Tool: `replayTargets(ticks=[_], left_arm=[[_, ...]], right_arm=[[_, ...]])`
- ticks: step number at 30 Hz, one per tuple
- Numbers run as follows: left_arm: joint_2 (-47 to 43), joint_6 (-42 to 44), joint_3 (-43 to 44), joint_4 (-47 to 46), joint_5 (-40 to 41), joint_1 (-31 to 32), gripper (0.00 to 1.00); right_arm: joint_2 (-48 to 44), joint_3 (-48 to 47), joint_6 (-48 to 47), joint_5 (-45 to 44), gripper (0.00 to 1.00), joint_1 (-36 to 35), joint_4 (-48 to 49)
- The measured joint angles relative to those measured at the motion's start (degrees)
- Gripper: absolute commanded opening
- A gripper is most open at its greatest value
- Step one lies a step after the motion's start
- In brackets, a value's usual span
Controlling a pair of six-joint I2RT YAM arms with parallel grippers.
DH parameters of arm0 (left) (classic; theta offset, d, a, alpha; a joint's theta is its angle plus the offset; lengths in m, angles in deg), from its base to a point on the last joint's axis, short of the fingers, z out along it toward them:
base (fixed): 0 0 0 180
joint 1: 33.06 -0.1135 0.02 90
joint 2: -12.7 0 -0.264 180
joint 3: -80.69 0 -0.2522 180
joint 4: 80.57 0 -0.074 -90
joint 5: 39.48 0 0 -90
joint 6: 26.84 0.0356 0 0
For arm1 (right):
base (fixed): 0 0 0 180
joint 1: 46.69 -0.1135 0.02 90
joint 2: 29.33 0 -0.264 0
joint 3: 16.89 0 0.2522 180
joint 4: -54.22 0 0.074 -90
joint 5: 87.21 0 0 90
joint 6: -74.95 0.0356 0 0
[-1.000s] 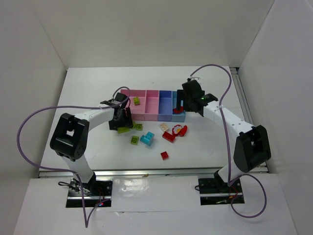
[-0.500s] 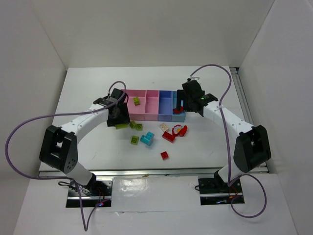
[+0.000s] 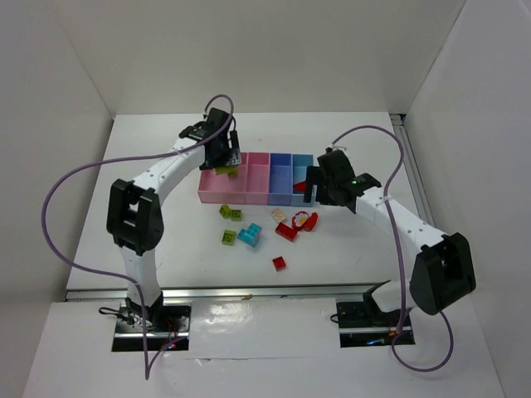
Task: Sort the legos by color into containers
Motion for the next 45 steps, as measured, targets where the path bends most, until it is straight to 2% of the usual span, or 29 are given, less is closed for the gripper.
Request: replayTargets(ticks=[6,9,10,12,14,21,26,29,45], left_arm=[[4.7,0.9,1.1,2.8,-0.7,0.0,0.93],[3.7,1.0,1.1,3.1,-0.8,0.0,0.92],[3.1,1.0,1.0,3.3,-0.9,0.0,0.92],[0.9,1.0,0.0,3.5,-1.2,0.0,0.92],[-2.9,1.1,-1.9,3.6,-1.4,0.3,0.9],[-17.0,1.4,-8.6,3.7,-2.3,3.0,0.9],[-19.2,1.2,-12.2,4.0,-2.3,3.9,0.9],[-19.2,1.1,-14.0,4.5,-2.3,3.9,0.9],[-19.2,0.9,-14.6,5.4,-1.9,4.4,0.89]], right_arm=[[-2.1,6.5,4.7,3.4,0.92,-0.4,-0.7],[-1.7,7.8,6.6,4.9,0.87,-0.4,-0.7],[-1.3,7.8,7.4,5.2,0.83,-0.4,-0.5],[-0.2,8.1,8.7,5.9,0.8,-0.4,0.9],[1.0,8.9,9.7,6.5,0.72,-0.4,2.5],[7.8,10.3,12.3,8.0,0.6,-0.3,6.6],[8.5,10.3,12.5,6.9,0.59,-0.5,9.5],[9.0,10.3,12.9,6.5,0.51,-0.5,11.0],[5.6,13.0,14.0,0.5,0.54,-0.5,10.8]])
